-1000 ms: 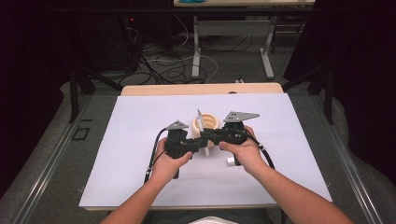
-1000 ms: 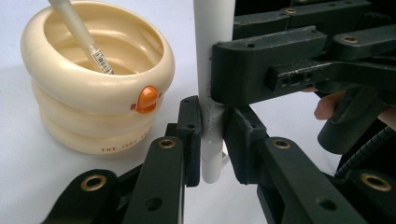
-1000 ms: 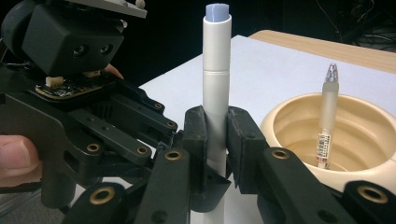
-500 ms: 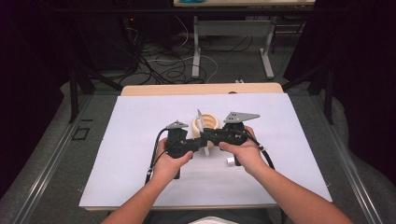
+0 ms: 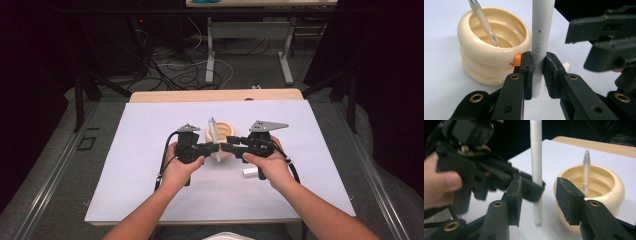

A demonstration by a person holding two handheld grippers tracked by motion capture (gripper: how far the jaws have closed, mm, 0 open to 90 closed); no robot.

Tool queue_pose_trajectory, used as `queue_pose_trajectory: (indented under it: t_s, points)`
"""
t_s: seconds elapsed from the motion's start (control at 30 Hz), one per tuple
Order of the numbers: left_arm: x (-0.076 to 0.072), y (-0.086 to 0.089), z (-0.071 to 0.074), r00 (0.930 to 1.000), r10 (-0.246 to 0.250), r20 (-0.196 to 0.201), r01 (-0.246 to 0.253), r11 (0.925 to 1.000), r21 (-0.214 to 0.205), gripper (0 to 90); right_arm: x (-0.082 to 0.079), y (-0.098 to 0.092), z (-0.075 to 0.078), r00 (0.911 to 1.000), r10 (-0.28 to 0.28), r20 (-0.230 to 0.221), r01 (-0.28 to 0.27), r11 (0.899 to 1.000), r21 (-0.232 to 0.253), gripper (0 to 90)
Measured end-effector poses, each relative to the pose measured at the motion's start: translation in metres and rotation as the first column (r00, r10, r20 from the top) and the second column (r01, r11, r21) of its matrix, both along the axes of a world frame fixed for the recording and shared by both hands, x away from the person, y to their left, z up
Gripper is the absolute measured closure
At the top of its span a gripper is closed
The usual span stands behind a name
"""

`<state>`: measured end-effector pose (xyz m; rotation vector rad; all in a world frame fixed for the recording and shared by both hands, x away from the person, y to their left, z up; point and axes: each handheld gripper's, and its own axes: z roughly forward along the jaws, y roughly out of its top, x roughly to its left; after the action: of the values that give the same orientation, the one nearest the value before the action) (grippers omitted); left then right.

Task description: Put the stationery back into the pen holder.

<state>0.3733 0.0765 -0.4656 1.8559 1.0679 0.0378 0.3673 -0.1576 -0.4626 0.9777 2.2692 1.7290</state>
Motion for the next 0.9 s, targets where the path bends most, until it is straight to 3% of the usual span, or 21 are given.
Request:
queue_pose_trajectory:
  t_s: [0.07, 0.1, 0.43, 0.53, 0.7, 0.9]
  points:
    - [0.002, 0.0, 0.002, 1.0, 0.002, 0.002, -0.002, 1.0, 0.005, 78.1, -0.001, -0.003, -0.001, 1.0, -0.001, -0.002, 0.001, 1.0, -0.023, 53.3]
    - [0.004, 0.0, 0.004, 1.0, 0.003, 0.008, -0.003, 1.0, 0.003, 78.1, -0.002, -0.003, -0.002, 0.9999, -0.01, -0.002, 0.01, 1.0, -0.005, 52.5]
    - [0.013, -0.004, 0.018, 0.9994, 0.014, 0.031, -0.015, 0.9997, 0.018, 78.1, -0.007, -0.014, -0.008, 0.9993, -0.034, -0.014, 0.034, 0.999, -0.012, 46.3]
    - [0.017, -0.005, 0.021, 0.9992, 0.02, 0.035, -0.021, 0.9996, 0.02, 78.1, -0.009, -0.018, -0.011, 0.999, -0.044, 0.001, 0.044, 0.999, -0.018, 45.1]
    - [0.022, -0.006, 0.024, 0.9988, 0.027, 0.042, -0.028, 0.9992, 0.028, 78.1, -0.012, -0.023, -0.016, 0.9983, -0.051, -0.027, 0.05, 0.999, -0.015, 43.8]
    - [0.029, -0.007, 0.026, 0.9979, 0.043, 0.048, -0.044, 0.9988, 0.023, 78.2, -0.017, -0.027, -0.021, 0.9972, -0.068, -0.031, 0.068, 0.998, -0.008, 37.3]
